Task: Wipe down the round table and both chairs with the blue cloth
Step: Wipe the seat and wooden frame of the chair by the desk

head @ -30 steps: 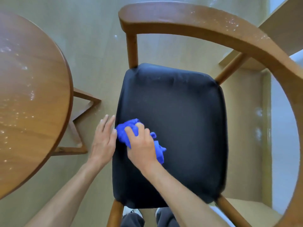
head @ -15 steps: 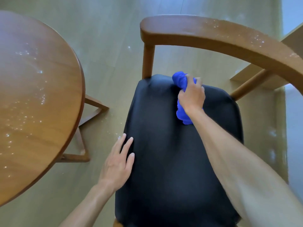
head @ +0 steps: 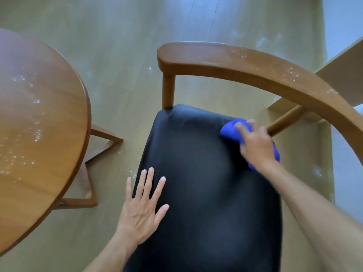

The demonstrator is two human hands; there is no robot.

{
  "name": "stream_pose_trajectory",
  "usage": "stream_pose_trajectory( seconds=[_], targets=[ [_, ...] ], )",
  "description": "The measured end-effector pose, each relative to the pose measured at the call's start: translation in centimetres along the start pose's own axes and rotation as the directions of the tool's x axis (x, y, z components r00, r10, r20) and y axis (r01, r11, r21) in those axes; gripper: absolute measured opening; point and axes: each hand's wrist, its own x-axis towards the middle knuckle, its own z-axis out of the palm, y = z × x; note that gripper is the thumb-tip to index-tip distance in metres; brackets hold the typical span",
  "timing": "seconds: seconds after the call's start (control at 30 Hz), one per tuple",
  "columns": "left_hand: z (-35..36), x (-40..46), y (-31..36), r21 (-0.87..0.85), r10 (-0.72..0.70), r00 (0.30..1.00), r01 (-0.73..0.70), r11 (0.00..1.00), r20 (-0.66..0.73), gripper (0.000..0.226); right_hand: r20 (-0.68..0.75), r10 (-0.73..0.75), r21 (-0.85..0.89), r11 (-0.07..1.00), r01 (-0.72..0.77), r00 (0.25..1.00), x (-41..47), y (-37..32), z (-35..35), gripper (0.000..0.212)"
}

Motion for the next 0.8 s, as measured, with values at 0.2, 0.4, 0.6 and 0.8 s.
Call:
stream_pose_trajectory(
  seconds=[0.2,0.4,0.6,0.8],
  targets=[
    [1.3,0.3,0.0,0.008,0.02,0.999,-0.019,1.0,-0.043,0.067,0.006,0.271,0.171,0.948,-0.268,0.962,5.3,-12.4,2.4,0.053],
    [0.5,0.4,0.5,0.011,-0.042,0.999,0.042,0.999,0.022,0.073,0.168,-0.621,0.08,0.783,0.617,0.765,-0.4,-23.4,3.1,0.041],
    [0.5,0.1,0.4,0.012,-0.016,1.0,0.016,1.0,0.0,0.068,0.028,-0.192,0.128,0.974,0.187,0.981,3.6,-10.9,1.8,0.049],
    [-0.2,-0.2,0.0,0.002,0.027,0.996,-0.027,1.0,-0.083,0.068,0.035,0.16,0.163,0.973,-0.163,0.987,0.9,-11.7,1.9,0.051]
  ],
)
